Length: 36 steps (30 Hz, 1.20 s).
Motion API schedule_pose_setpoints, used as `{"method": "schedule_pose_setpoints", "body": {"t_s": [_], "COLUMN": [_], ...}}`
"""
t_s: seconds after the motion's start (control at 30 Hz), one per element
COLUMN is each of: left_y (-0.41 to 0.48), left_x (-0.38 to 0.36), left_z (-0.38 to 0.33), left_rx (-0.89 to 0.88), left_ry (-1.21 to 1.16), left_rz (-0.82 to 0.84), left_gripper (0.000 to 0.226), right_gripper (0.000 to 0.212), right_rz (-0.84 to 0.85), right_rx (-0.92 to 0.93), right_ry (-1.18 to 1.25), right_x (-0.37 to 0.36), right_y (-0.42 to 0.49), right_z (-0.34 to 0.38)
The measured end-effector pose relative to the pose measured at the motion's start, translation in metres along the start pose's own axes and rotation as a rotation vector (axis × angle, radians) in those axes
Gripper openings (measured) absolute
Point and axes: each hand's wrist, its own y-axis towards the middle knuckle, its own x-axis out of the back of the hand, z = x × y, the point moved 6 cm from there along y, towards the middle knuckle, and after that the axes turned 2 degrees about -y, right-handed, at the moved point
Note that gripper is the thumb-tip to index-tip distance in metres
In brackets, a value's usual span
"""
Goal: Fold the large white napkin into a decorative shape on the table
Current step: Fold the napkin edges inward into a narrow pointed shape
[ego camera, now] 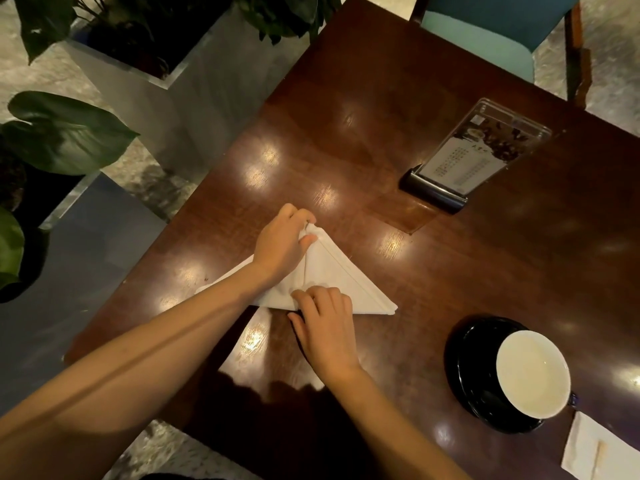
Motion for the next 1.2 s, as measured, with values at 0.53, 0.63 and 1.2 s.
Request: {"method": "schedule_pose_setpoints", "body": {"t_s": [0.53,0.63,1.2], "left_y": [-0.009,-0.005,-0.011], "left_x": [0.001,-0.008,-0.001], "left_z": [-0.011,-0.003,-0.016], "left_rx": [-0.225,-0.169,-0.307], "left_ry": [0.193,0.212,0.300], "left_rz": [-0.072,-0.054,0.036], "left_gripper": [0.028,0.020,0.032], "right_gripper": [0.044,0.061,0.035], "right_rz": [0.111,0.375,-0.045], "right_rx": [-0.114,-0.040,-0.805], "right_ry": [0.138,-0.010,0.195], "right_x": [0.003,-0.022,0.034], "right_y": [0.010,-0.002,-0.044], "right_z": [-0.018,-0.017,-0.104]}}
